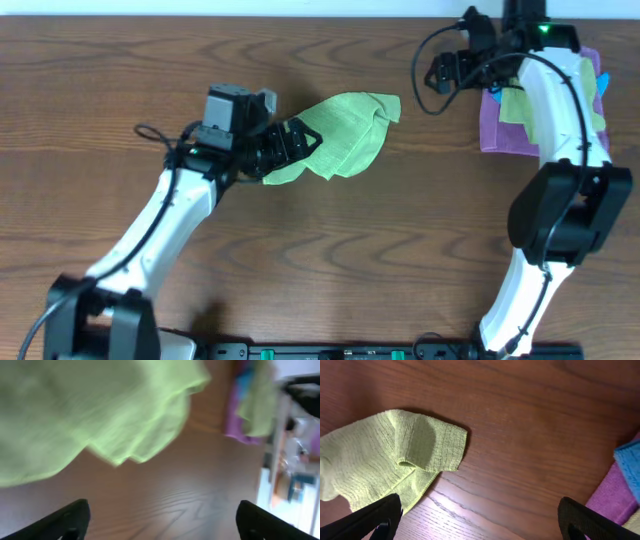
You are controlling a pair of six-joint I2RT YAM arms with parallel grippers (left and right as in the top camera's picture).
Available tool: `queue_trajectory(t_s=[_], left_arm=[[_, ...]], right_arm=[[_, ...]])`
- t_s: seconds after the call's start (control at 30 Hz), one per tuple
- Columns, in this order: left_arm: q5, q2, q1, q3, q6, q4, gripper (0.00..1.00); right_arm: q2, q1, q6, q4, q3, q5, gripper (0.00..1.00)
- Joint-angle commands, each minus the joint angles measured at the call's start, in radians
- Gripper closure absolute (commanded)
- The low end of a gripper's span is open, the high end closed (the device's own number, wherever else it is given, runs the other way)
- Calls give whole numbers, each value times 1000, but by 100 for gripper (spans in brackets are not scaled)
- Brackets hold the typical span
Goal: Fold the cloth
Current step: 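Reach the left gripper to the towel's left edge and grasp it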
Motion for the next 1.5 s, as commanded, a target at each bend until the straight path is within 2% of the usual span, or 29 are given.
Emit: queue_trajectory(t_s=[0.0,0.17,0.23,0.33,0.43,0.7,0.8,1.1,1.17,1.2,1.23,1.3,1.33,1.37,1.47], left_arm=[[-103,95,-24,15,-97,-33,5],[-77,223,-91,15,-318,8,5],[-66,258,-122,15,-371,57,5],[-50,288,-151,15,-389,150,5],[-138,311,-176,15,-431,199,5],[-314,323,-204,15,-452,223,5],[-369,323,-217,15,-494,233,5],[-382,385,-255,15,-556,306,5],[-351,407,-256,15,-576,319,0],[-344,414,-256,15,-579,325,10],[-341,419,-256,15,-579,330,15],[-338,422,-256,15,-579,331,32],[-338,421,-256,15,-579,331,48],[-338,421,-256,15,-580,332,56],[-338,421,-256,15,-579,331,68]], right_arm=[[-31,9,-40,-2,-5,-8,1],[-30,34,-39,31,-5,11,1],[-30,43,-39,41,-5,37,1],[-30,53,-39,45,-5,66,1],[-30,56,-39,45,-5,89,1],[-30,56,-39,45,-5,89,1],[-30,56,-39,45,-5,89,1],[-30,56,-39,48,-5,89,1],[-30,56,-39,48,-5,89,1],[-30,56,-39,48,-5,90,1],[-30,56,-39,48,-5,89,1],[-30,56,-39,48,-5,90,1],[-30,56,-39,48,-5,89,1],[-30,56,-39,48,-5,89,1],[-30,56,-39,48,-5,89,1]])
